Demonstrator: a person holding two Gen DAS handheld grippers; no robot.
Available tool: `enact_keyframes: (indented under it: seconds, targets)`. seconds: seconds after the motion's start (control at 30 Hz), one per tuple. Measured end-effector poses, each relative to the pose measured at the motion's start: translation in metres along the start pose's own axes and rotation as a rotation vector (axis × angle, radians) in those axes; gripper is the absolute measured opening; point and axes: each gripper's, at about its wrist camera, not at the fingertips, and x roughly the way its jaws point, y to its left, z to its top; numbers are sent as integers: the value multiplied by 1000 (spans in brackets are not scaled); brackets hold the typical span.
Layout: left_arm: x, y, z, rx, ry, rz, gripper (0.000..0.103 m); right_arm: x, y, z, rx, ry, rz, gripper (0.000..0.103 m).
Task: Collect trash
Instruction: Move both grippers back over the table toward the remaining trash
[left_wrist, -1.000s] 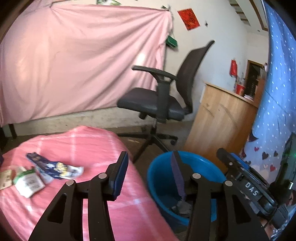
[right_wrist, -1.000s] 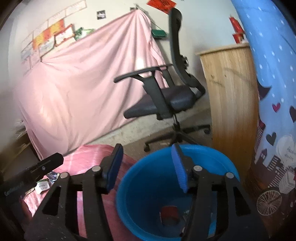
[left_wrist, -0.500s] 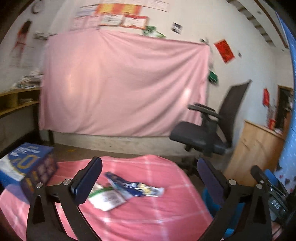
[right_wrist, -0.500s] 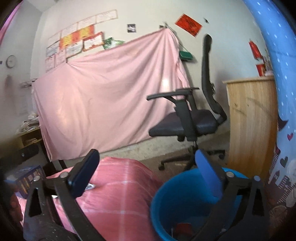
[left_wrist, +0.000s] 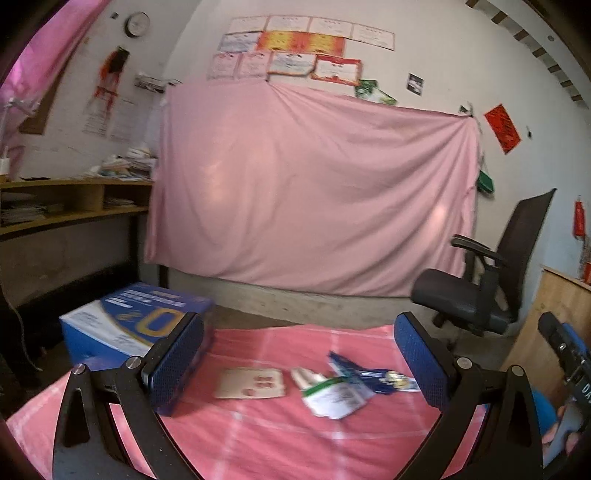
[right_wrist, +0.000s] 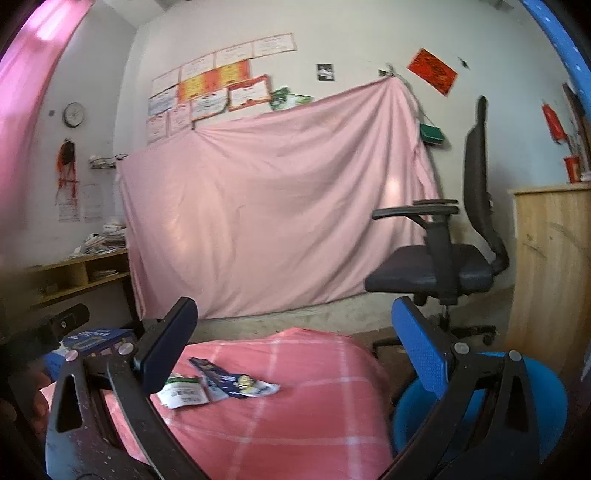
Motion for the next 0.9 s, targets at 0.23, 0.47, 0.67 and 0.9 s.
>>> enact_keyframes:
  seconds: [0.23,0.47,0.67,0.9]
  targets:
    - [2,30,-19,24,6,63,101,13,41,-12,-102,24,58,103]
    - [11,41,-29,53,17,76,101,30,61,-28,-165,82,93,103]
    - [24,48,-36,97,70,58,101,52,67,-41,-177,194,138,103]
    - [49,51,-45,141,209,30,99,83,73,-58,-163,352,189,103]
